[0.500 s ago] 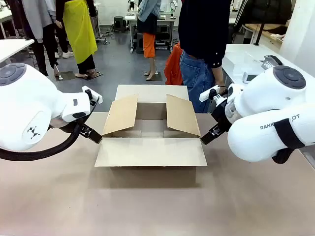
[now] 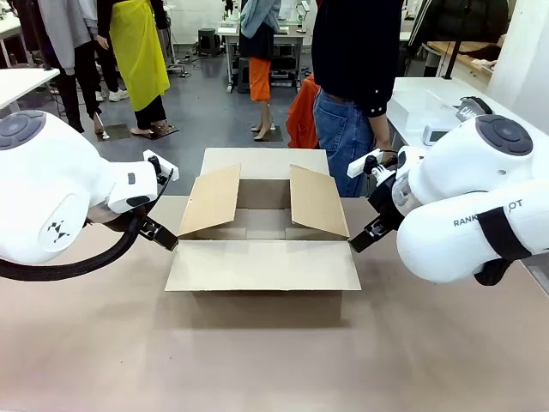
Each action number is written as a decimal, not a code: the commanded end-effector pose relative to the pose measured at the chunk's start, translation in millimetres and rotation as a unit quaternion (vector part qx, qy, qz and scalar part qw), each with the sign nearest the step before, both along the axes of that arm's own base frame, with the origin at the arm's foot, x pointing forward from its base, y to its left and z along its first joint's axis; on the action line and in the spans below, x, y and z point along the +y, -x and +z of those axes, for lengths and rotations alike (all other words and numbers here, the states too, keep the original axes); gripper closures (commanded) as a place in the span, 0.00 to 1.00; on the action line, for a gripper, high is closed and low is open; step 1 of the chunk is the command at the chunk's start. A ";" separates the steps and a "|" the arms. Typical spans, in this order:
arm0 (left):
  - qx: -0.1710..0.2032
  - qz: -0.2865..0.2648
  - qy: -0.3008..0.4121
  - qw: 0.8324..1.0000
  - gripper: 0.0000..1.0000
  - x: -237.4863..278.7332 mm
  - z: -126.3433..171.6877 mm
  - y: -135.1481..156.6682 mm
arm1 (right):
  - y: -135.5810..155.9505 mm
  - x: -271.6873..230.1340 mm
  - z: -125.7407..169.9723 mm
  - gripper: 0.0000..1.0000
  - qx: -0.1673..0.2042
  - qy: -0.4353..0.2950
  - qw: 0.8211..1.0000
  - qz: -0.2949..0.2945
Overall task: Pack the gift set into the box.
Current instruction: Place both hands on the side flaps of the Package Box and spread them outward.
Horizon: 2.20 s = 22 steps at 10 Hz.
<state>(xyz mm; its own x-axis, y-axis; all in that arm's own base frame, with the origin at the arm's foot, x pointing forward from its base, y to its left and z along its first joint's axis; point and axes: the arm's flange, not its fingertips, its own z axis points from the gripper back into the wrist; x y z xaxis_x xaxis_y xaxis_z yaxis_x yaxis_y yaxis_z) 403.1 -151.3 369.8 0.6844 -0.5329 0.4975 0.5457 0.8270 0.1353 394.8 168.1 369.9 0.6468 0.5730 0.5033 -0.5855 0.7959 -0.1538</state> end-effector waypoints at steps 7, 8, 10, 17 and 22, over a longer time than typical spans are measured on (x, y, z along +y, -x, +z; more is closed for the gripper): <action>-0.001 0.000 0.000 1.000 0.00 -0.1 0.2 0.0 | 0.0 0.0 0.3 0.00 0.000 0.000 1.000 0.000; -0.001 0.000 0.000 1.000 0.00 -0.1 0.2 0.0 | 0.0 0.0 0.3 0.00 0.000 0.000 1.000 0.000; -0.001 0.000 0.000 1.000 0.00 -0.1 0.2 0.0 | 0.0 0.0 0.3 0.00 0.000 0.000 1.000 0.000; -0.014 -0.014 0.112 0.994 0.00 106.7 96.6 88.0 | 66.3 -115.9 104.9 0.00 -0.013 -0.096 0.993 -0.062; 0.004 0.003 0.576 0.817 0.00 285.2 33.9 69.2 | 88.3 -312.2 76.4 0.00 0.104 -0.556 0.791 -0.234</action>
